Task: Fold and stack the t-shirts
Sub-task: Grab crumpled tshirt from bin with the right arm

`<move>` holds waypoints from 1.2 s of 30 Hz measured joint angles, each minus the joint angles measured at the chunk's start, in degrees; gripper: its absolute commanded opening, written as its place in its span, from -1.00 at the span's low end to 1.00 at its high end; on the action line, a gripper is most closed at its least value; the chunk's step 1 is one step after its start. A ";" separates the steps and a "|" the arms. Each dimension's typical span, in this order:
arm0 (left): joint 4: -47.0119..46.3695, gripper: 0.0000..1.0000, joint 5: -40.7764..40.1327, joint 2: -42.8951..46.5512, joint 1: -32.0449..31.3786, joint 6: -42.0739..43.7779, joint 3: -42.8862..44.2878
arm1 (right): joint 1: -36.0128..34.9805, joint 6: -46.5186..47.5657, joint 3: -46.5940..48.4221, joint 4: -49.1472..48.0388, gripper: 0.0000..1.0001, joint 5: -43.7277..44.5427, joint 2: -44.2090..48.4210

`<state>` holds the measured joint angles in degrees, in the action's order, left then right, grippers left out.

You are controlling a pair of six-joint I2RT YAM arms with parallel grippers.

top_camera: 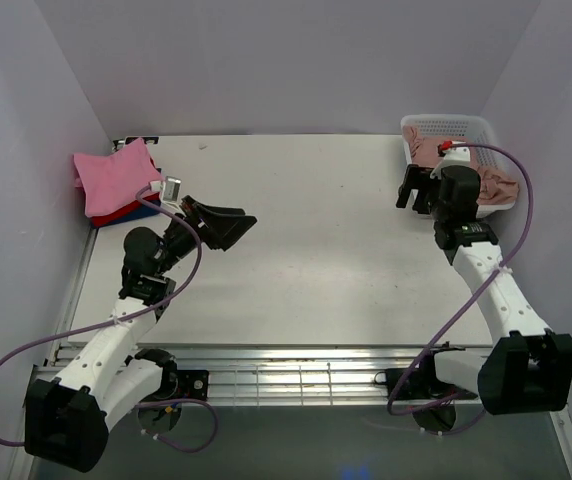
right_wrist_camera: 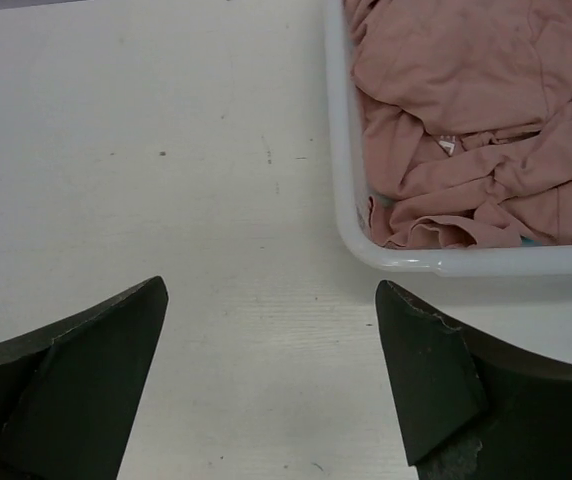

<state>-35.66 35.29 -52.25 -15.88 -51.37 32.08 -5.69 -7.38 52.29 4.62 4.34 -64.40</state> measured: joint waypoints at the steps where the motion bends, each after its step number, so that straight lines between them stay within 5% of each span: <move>1: 0.68 0.96 -0.24 0.02 0.00 0.66 -0.55 | 0.00 0.33 1.07 0.00 0.80 1.75 -2.14; 7: 5.27 0.96 -1.07 0.57 0.00 4.55 -2.19 | 0.70 3.54 8.09 0.31 0.85 12.44 -13.92; 11: 6.29 0.96 -1.03 0.61 0.00 5.44 -4.76 | 2.91 5.22 20.81 1.03 1.00 17.09 -27.10; 17: 8.35 0.96 -1.03 1.20 0.00 6.67 -7.43 | 5.01 8.17 33.57 1.77 0.84 20.63 -41.99; 32: 11.52 0.96 -2.01 2.45 0.00 10.32 -8.33 | 10.84 9.53 43.28 5.57 0.76 15.28 -57.86; 35: 11.89 0.96 -2.29 2.58 0.00 10.67 -9.09 | 11.34 9.73 44.57 5.60 0.35 12.87 -58.51; 36: 12.22 0.96 -2.38 2.75 0.00 10.75 -9.27 | 11.41 9.88 45.11 5.62 0.06 12.11 -58.82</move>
<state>-23.44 32.91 -49.50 -15.88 -40.62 22.81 5.72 2.50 97.41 10.24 16.45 -123.22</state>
